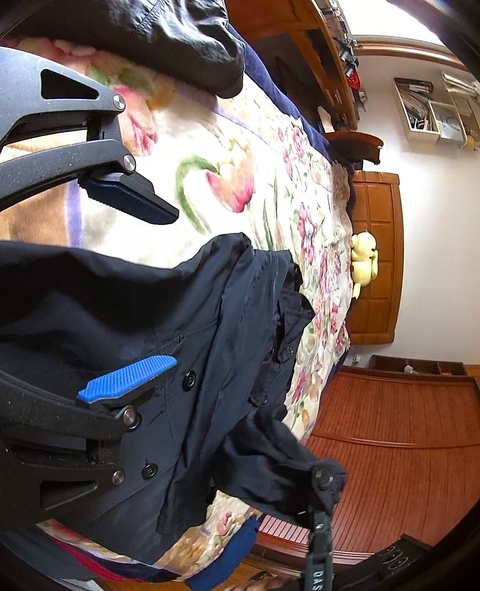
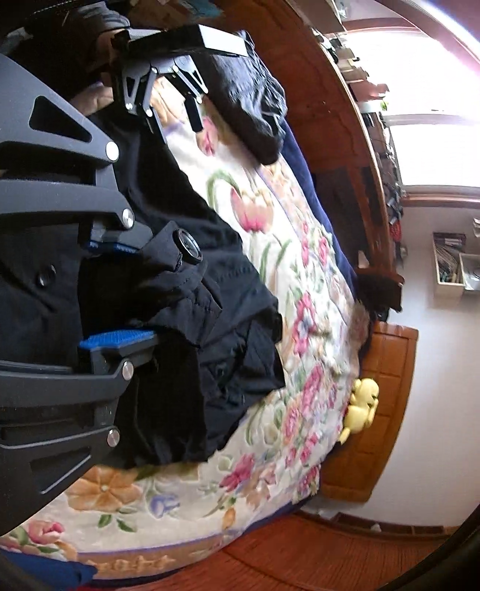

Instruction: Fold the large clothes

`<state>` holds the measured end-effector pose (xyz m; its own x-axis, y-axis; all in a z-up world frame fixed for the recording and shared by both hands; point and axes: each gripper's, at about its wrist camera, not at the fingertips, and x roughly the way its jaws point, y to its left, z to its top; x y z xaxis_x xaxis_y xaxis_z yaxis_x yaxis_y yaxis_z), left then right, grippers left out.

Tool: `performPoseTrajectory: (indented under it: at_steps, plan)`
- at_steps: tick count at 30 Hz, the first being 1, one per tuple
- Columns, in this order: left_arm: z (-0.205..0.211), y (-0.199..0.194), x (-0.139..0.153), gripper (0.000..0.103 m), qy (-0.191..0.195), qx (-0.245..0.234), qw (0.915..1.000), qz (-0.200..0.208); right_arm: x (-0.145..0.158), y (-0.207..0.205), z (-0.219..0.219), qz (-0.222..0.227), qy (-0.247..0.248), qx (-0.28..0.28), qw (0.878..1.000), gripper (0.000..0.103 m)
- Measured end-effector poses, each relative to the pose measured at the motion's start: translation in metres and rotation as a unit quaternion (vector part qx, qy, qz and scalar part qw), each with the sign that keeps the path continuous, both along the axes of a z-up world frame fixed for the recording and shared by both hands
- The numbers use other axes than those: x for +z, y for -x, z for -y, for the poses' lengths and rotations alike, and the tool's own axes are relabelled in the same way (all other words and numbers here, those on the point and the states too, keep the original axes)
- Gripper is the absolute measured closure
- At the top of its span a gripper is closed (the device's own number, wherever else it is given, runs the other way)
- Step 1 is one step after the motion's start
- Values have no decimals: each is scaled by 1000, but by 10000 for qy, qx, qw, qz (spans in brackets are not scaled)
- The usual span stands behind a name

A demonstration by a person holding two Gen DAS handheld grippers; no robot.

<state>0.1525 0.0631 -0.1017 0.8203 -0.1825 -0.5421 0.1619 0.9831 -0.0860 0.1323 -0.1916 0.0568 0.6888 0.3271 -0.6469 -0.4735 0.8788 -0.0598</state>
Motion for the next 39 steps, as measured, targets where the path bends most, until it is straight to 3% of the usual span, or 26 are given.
performPoseTrajectory:
  at_steps: [7, 12, 19, 21, 25, 31, 39]
  plan:
    - [-5, 0, 5, 29, 72, 31, 9999, 78, 6, -3, -26, 25, 538, 69, 9985, 53]
    - [-6, 1, 4, 29, 63, 31, 9999, 72, -7, -10, -31, -249, 924, 54, 9954, 31]
    - [-6, 0, 2, 29, 47, 35, 10000, 50, -29, -20, -32, -896, 982, 122, 9910, 24]
    - [-6, -1, 2, 29, 28, 32, 10000, 37, -33, -18, -37, -1064, 1008, 338, 9886, 19]
    - [-6, -1, 2, 29, 28, 44, 10000, 39, -42, -9, -46, -1157, 1438, 591, 9810, 15]
    - [-7, -2, 2, 29, 16, 48, 10000, 44, -37, -1, -39, -1447, 1004, 792, 9812, 14]
    - [-9, 0, 5, 29, 68, 38, 9999, 80, -4, 14, -17, -795, 572, 593, 9934, 14]
